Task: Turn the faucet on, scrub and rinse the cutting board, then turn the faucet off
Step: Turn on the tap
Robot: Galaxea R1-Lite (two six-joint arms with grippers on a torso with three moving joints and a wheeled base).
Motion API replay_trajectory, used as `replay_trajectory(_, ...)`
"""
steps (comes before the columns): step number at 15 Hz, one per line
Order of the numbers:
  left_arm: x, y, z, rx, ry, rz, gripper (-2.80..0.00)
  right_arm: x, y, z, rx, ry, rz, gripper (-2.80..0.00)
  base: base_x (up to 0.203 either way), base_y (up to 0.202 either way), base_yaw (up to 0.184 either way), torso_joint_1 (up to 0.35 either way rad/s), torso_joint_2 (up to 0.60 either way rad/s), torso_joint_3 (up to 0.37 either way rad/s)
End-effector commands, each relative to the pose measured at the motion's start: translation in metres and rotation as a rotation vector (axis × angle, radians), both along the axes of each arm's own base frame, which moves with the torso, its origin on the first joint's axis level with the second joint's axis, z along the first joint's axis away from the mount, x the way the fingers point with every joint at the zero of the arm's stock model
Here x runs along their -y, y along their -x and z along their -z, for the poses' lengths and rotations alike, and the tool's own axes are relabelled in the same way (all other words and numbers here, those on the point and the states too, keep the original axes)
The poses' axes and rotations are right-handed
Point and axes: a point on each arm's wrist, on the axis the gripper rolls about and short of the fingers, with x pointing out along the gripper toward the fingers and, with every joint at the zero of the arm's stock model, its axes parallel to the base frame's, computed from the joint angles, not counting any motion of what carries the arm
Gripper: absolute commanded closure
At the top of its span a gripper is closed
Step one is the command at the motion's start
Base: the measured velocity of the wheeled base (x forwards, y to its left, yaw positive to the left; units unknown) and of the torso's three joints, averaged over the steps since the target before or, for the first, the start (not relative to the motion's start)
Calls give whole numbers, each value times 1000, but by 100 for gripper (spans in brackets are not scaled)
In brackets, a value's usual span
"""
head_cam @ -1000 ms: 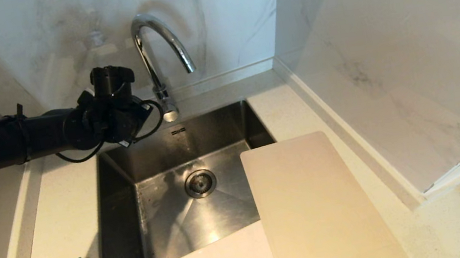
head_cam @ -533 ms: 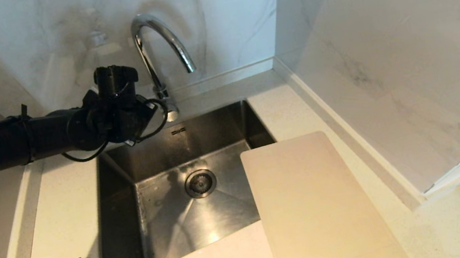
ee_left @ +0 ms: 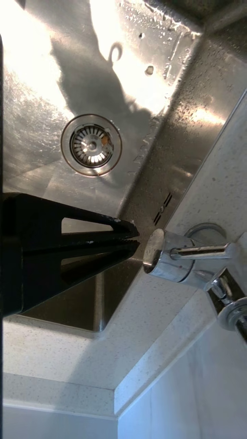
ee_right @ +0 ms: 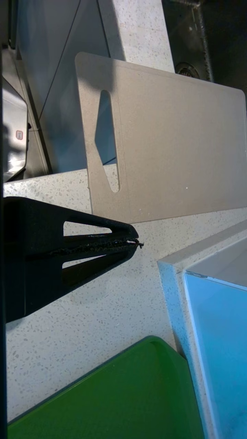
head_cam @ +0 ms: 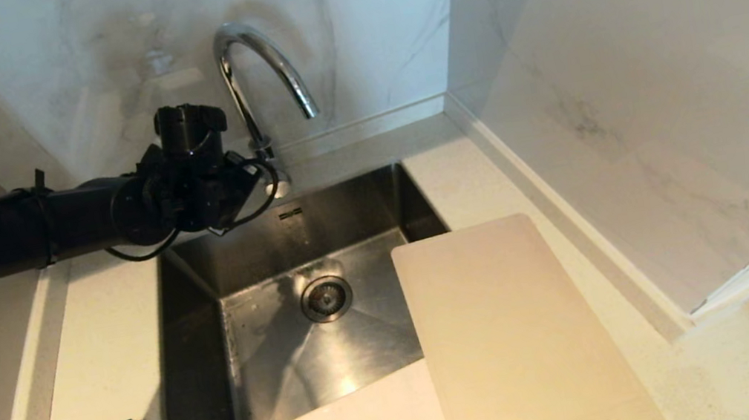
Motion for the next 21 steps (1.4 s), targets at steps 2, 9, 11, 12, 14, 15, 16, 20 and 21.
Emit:
replay_trajectory(2, 0, 1, -2, 2, 6, -8, 0, 0, 0, 0, -2, 0, -1, 0, 0, 0, 0, 0, 0, 0)
replay_trajectory(9, 0, 3, -4, 10, 3, -14, 0, 0, 0, 0, -2, 0, -1, 0, 0, 0, 0, 0, 0, 0)
replay_trajectory(11, 0, 3, -4, 12, 4, -13, 0, 0, 0, 0, -2, 0, -1, 0, 0, 0, 0, 0, 0, 0)
replay_trajectory(12, 1, 3, -5, 12, 4, -13, 0, 0, 0, 0, -2, 0, -1, 0, 0, 0, 0, 0, 0, 0)
replay_trajectory(14, 2, 4, -5, 14, 0, -13, 0, 0, 0, 0, -2, 0, -1, 0, 0, 0, 0, 0, 0, 0)
replay_trajectory(15, 4, 4, -4, 13, -8, -26, 0, 0, 0, 0, -1, 0, -1, 0, 0, 0, 0, 0, 0, 0)
replay_trajectory(16, 8, 5, -3, 11, -15, -26, 0, 0, 0, 0, -2, 0, -1, 0, 0, 0, 0, 0, 0, 0)
replay_trajectory(20, 7, 5, -3, 11, -25, -23, -280, 0, 0, 0, -2, 0, -1, 0, 0, 0, 0, 0, 0, 0)
replay_trajectory(21, 7, 5, -4, 16, -20, -24, -280, 0, 0, 0, -2, 0, -1, 0, 0, 0, 0, 0, 0, 0)
